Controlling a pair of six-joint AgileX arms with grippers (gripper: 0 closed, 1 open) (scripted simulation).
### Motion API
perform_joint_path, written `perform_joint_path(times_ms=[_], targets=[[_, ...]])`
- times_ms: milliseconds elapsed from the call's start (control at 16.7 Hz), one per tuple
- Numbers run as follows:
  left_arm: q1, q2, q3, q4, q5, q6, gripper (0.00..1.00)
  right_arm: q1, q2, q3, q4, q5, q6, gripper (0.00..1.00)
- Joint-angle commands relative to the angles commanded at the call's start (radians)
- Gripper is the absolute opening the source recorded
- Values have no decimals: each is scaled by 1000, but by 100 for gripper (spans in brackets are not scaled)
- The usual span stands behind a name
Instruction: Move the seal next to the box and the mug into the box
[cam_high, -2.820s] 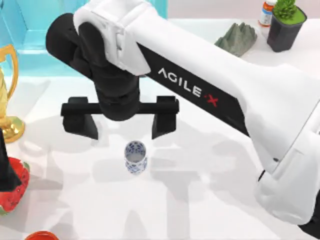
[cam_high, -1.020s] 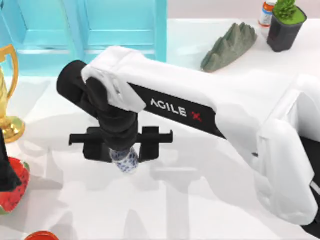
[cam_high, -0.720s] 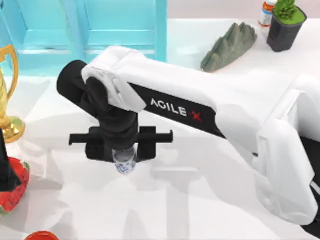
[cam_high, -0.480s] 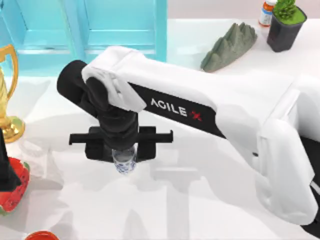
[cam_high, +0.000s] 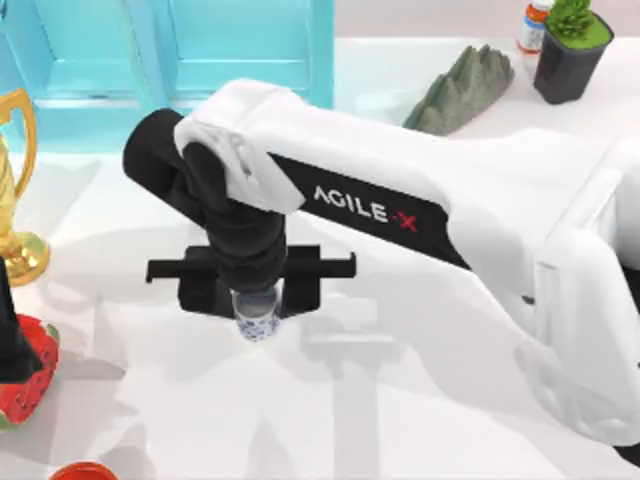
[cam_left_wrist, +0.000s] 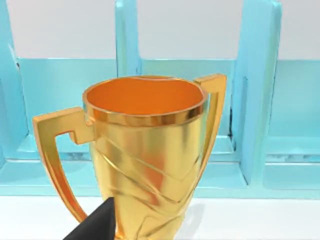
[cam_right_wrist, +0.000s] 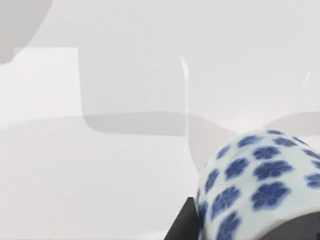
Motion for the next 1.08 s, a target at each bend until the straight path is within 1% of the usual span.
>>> perform_joint_path(times_ms=[480,900,1080], targets=[[0,0,0,0,0,0,100,-113,-342,-249,-76,-12,-118,0],[0,0,0,0,0,0,100,-128,-367,-277,-85,-11,-135,0],[0,0,0,0,0,0,100,-215,-402,-337,-87,-10,-213,0]])
